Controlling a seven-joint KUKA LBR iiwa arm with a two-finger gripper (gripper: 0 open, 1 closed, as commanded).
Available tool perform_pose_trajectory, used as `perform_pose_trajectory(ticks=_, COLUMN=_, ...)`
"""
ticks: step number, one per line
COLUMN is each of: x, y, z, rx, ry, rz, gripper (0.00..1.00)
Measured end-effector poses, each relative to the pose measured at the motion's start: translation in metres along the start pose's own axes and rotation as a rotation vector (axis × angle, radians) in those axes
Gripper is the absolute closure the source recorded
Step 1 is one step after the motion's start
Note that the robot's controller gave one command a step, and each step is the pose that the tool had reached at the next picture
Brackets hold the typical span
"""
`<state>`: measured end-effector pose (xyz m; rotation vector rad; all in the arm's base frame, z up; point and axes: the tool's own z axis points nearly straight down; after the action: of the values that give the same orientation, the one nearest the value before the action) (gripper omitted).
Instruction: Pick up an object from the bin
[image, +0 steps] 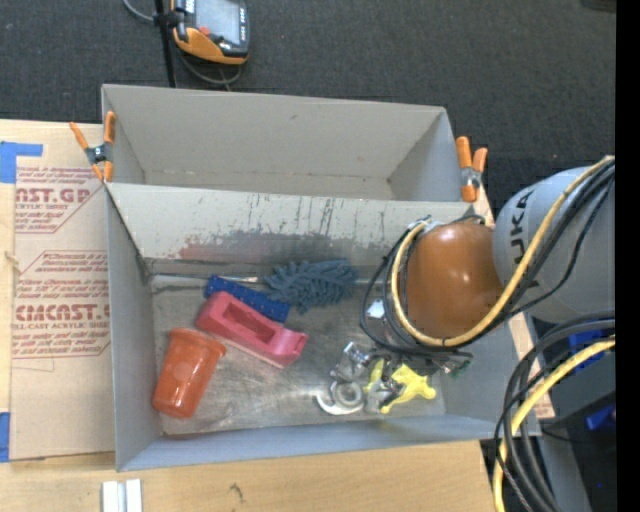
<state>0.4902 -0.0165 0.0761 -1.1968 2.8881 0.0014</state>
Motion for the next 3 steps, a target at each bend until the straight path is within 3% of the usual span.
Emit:
perform_pose_trajectory(ticks=1, x=-0.033, y=0.014, z=-0.133, rx=-0.009, ry=0.015, rz=-0.031, gripper=1.0)
perform_pose_trajectory(ticks=2, x=-0.038, y=0.015, z=-0.147, rx=-0.005, ry=0.012, rz=-0.034, gripper=1.0)
perform_pose_trajectory(ticks=3, x=-0.035, y=0.026, z=-0.134, rx=-0.004, ry=0.011, rz=-0.151, gripper=1.0)
